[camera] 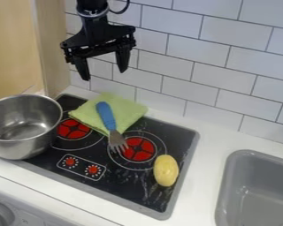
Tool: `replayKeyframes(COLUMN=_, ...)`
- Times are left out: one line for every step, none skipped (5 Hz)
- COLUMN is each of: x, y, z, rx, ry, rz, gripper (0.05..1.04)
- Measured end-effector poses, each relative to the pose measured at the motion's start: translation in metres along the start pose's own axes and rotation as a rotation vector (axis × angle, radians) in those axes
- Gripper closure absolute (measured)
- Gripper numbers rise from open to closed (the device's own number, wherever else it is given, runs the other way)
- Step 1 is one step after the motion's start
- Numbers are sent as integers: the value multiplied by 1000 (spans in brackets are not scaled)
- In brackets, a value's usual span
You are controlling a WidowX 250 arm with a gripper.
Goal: Move the silver pot to the right side of the stove
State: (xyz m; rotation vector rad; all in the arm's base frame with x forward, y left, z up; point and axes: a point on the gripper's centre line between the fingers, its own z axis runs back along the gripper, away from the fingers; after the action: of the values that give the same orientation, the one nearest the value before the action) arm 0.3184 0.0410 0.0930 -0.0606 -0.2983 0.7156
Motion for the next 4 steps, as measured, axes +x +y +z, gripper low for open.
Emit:
replayKeyframes(x=-15, y=9, z=-12, rx=38, ry=60, rz=-5, gripper=85)
replayKeyframes(x=-27, y=17, z=-10, rx=90, ry=143, rz=-27, gripper=85)
replayKeyframes(x=-27, y=27, z=-7, rx=156, ry=159, rz=-70, gripper=85)
replayKeyframes(x=-22, y=42, z=-2, rx=250, ry=128, rz=-81, gripper=85)
